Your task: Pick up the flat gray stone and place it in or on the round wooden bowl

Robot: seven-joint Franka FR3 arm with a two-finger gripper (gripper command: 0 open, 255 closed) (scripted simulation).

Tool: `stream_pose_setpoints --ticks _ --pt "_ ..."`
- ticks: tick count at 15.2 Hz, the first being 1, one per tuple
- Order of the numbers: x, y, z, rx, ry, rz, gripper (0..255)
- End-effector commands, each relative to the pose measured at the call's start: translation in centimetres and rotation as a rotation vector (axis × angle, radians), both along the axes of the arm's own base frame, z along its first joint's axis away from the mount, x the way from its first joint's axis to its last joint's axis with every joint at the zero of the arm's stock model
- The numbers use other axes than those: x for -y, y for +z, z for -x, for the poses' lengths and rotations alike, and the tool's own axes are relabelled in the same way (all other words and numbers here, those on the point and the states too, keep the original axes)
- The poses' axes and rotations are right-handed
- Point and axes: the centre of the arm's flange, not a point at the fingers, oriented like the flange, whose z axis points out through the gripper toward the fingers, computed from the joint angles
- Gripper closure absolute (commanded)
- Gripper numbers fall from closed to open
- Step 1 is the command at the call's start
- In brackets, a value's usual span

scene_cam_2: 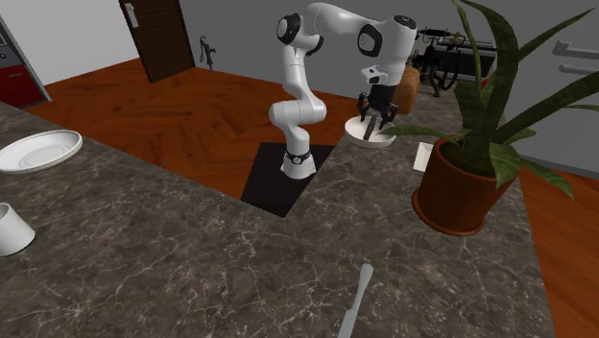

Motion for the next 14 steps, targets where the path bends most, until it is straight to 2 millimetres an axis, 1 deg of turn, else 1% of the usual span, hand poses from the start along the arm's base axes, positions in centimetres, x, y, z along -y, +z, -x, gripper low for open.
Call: stream_pose_setpoints --ticks 1,4,7,8,14 --pt "0.0 0.0 0.0 0.000 0.000 0.000 0" --pt "0.0 0.0 0.0 0.000 0.000 0.000 0" --pt "-0.3 3.9 -0.2 0.000 0.000 0.000 0" --pt "-0.4 5.0 -0.3 0.000 0.000 0.000 0" --pt "-0.4 5.0 -0.3 0.000 0.000 0.000 0"
